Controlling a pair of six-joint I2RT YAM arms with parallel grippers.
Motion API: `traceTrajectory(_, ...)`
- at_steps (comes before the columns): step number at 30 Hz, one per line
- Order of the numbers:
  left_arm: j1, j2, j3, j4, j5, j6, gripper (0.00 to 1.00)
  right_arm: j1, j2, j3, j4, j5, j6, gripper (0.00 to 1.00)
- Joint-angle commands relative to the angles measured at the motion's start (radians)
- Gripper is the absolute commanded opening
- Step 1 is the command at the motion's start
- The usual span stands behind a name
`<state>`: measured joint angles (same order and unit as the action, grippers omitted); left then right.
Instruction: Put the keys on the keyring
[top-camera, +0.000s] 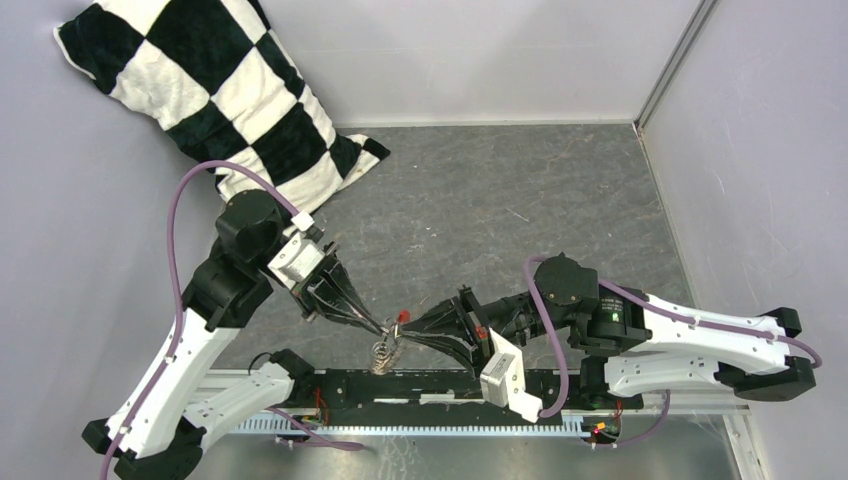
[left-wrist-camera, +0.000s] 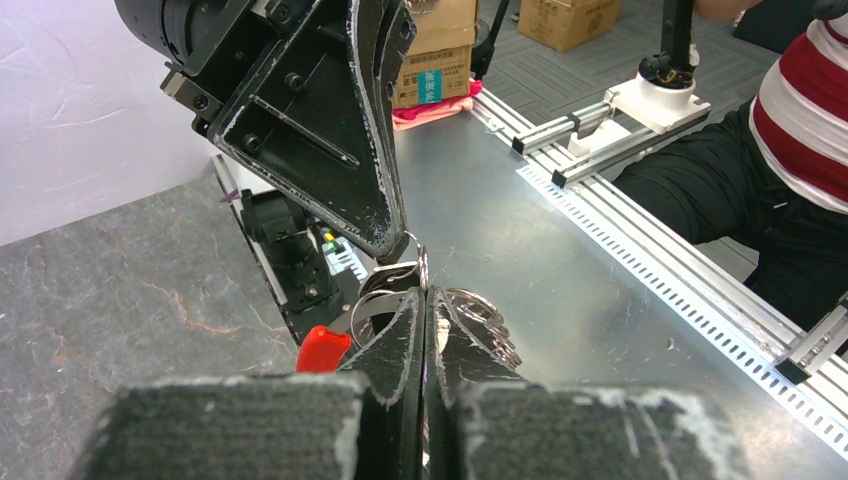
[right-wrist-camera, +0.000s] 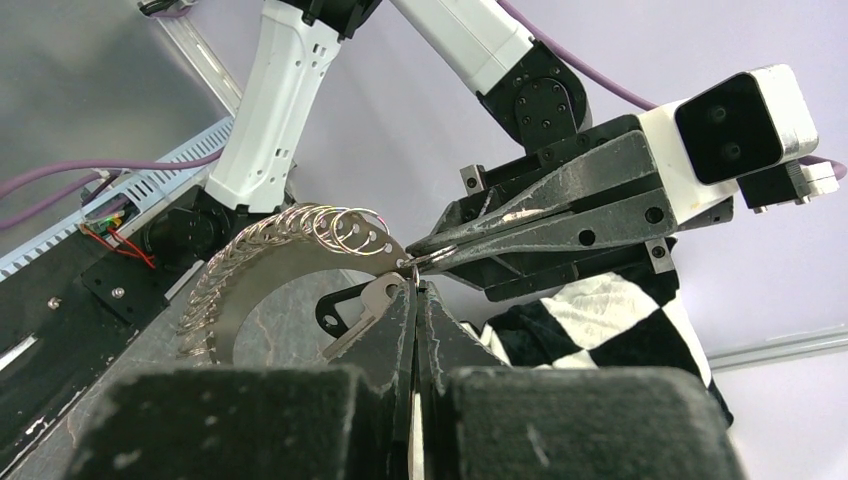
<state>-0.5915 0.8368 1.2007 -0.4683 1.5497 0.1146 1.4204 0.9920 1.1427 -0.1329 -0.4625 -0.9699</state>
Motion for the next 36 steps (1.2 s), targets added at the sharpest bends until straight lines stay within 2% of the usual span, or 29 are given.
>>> traceTrajectory(1, -0.004, -0.008, -0.002, 0.032, 0.085, -0.044, 0.02, 0.008, 0.002, 0.046, 0.043, -0.011, 0.004, 0.01)
traceTrajectory(36, -0.004, -0.006, 0.003, 0.031, 0.086, -0.044, 0.02, 0.005, -0.004, 0.037, 0.044, 0.068, -0.024, 0.01)
